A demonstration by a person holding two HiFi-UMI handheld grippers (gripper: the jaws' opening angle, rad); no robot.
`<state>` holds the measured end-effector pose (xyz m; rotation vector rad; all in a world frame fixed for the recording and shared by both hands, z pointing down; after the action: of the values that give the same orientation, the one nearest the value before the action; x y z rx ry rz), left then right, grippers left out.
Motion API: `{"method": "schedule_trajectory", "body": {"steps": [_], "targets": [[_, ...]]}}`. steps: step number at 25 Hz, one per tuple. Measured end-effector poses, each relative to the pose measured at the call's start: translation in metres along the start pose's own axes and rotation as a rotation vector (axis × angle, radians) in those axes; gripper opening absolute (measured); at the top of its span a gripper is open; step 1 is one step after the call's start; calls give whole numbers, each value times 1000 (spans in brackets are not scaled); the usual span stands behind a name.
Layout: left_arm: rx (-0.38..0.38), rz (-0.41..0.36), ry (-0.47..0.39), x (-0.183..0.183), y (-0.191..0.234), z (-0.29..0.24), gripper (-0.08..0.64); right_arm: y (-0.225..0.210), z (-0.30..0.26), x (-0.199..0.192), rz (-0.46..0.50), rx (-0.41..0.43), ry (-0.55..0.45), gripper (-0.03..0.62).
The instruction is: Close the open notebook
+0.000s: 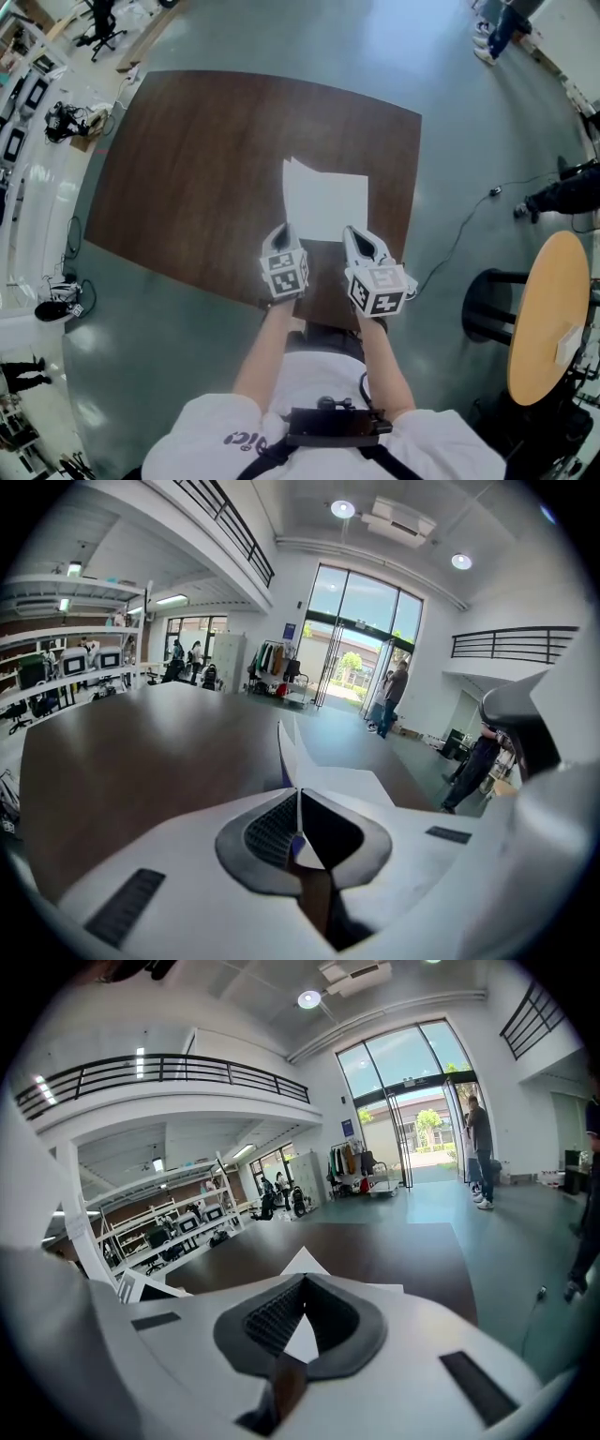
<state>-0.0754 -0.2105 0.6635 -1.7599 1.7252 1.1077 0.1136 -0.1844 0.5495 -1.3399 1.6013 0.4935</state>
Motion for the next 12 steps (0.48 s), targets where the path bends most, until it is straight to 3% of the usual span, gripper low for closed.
{"method": "schedule_trajectory", "body": {"steps": [12], "targets": [[-198,-97,-5,13,-84,-5,21,-30,37,1,-58,-94,-66,-12]]}}
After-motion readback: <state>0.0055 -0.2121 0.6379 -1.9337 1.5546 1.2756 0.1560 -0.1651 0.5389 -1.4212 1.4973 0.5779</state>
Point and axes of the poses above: the fingertips, and each gripper's own axes: z backward along the fingers, y to its left, x out of its top, the point moved 8 cm from there along z, backward along the fingers, and after that the axes turned 1 degree about -x, right-handed, at the moved point
